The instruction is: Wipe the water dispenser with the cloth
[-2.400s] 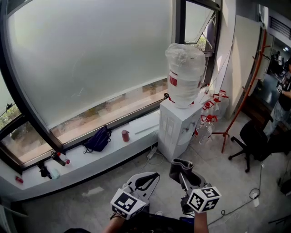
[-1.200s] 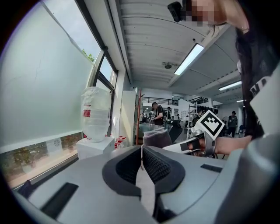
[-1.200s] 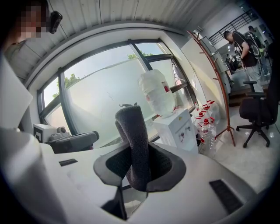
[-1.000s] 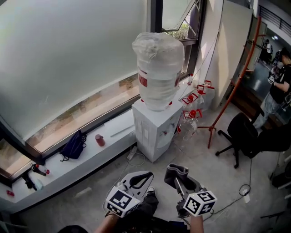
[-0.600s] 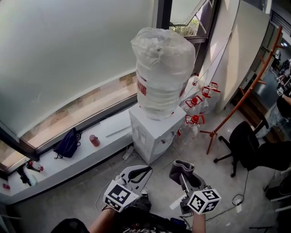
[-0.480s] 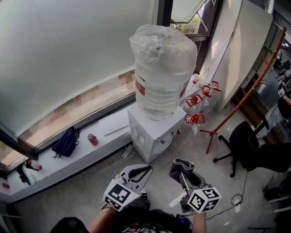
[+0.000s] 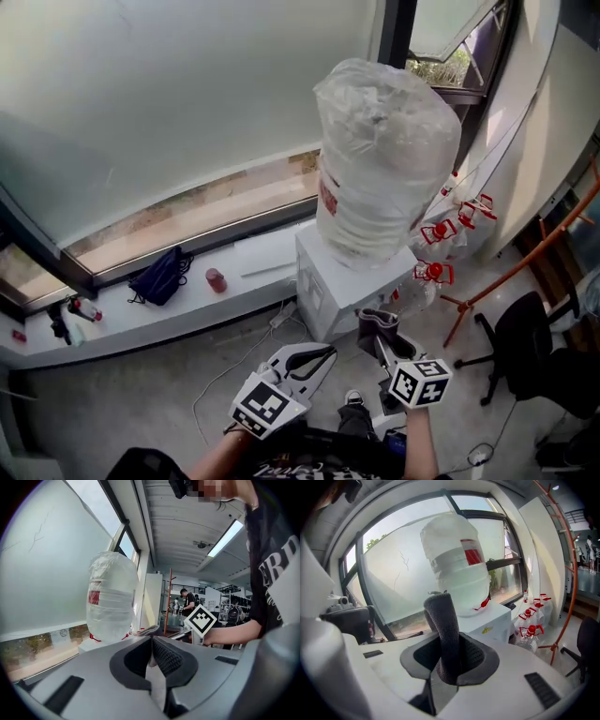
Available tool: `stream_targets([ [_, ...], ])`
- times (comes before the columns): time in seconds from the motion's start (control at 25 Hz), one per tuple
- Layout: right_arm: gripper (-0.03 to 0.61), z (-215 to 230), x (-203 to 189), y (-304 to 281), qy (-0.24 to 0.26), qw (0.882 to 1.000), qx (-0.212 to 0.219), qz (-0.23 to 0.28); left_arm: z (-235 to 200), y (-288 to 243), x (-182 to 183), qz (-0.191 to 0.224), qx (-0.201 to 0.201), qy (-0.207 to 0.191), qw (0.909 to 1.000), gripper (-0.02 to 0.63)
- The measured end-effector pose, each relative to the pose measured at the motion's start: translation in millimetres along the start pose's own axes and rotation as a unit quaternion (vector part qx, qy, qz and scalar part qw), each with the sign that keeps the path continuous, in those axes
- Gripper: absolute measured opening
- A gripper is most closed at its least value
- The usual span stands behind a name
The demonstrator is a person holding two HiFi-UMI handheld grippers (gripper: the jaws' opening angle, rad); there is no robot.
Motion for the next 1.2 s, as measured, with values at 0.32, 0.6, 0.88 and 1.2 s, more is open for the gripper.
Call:
stream_targets([
  [0.32,0.103,31,5,-107,0.086,0.987,0.105,-0.082,0,-45,13,0.023,0.103,0.034,0.9938,0.021],
  [0.6,0.104,90,-3,-154,0.084,0.983,0.116,-0.117,15,-78,21,0.03,0.174,0.042,0.9834,0.021],
  [0.88,0.105,164,6,-153,0.07,0.987,0.11,-0.098,32,-94,16,0.034,0.229,0.054,0.9713,0.021],
  [1.2,0.104,255,16,-148,0.073,0.991,0.049,-0.097,57,-106,21,0.051,0.256,0.054,0.9637,0.021],
])
Point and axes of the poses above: the fingertips, and each gripper's own axes: y backward along the fingers, z to its right, x out of its top, the point moved 6 cm from there along y, backward along the fingers, and after that the axes turned 11 degrees about y, right-handed, at the moved point
